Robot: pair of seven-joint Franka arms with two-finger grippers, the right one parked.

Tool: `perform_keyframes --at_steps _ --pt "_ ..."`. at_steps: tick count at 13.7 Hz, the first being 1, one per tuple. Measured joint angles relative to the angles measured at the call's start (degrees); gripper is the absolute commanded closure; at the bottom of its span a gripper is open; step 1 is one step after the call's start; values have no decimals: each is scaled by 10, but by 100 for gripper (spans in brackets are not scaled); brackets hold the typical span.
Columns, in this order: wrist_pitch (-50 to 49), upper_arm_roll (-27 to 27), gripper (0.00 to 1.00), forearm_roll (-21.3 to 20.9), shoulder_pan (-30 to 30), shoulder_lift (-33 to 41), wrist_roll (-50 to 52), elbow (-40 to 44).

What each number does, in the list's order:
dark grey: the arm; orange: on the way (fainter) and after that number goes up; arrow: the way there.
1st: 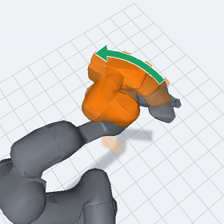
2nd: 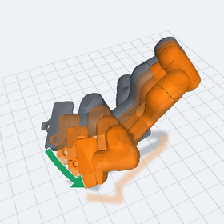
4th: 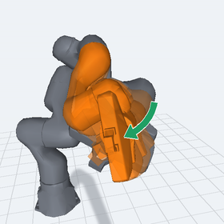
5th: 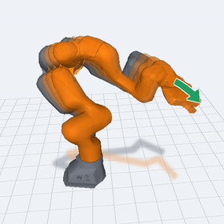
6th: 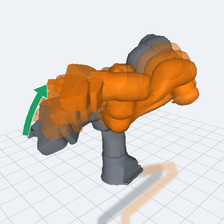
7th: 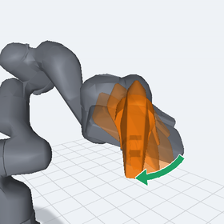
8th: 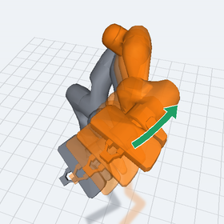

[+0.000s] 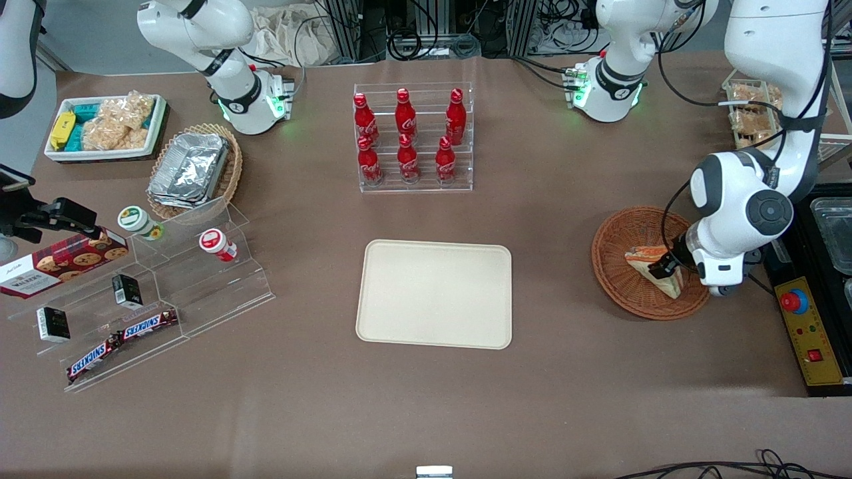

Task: Place sandwich from basket to tray
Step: 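Lower the left gripper and grasp the wrapped sandwich by its edge, then lift the sandwich and carry it with the left gripper to the cream tray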

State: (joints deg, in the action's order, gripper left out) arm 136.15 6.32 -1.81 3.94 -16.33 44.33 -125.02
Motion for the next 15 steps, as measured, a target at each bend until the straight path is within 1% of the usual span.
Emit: perform_keyframes --at_steps 1,2,4,6,7,8,9,12,14,15 --pt "6 0 20 0 0 -6 3 0" --pt "12 0 29 0 0 -12 10 0" --pt "18 0 54 0 0 -18 32 1" --pt "20 -1 81 0 0 -18 69 8" --pt "20 -2 91 0 0 -18 86 14" --pt "20 -3 97 0 1 -18 96 22" --pt "20 -3 100 0 1 -18 100 29" --pt "-3 -5 100 0 2 -15 100 47" --pt "-75 -9 100 0 5 -8 100 81" --pt "-124 -11 100 0 12 -5 100 113"
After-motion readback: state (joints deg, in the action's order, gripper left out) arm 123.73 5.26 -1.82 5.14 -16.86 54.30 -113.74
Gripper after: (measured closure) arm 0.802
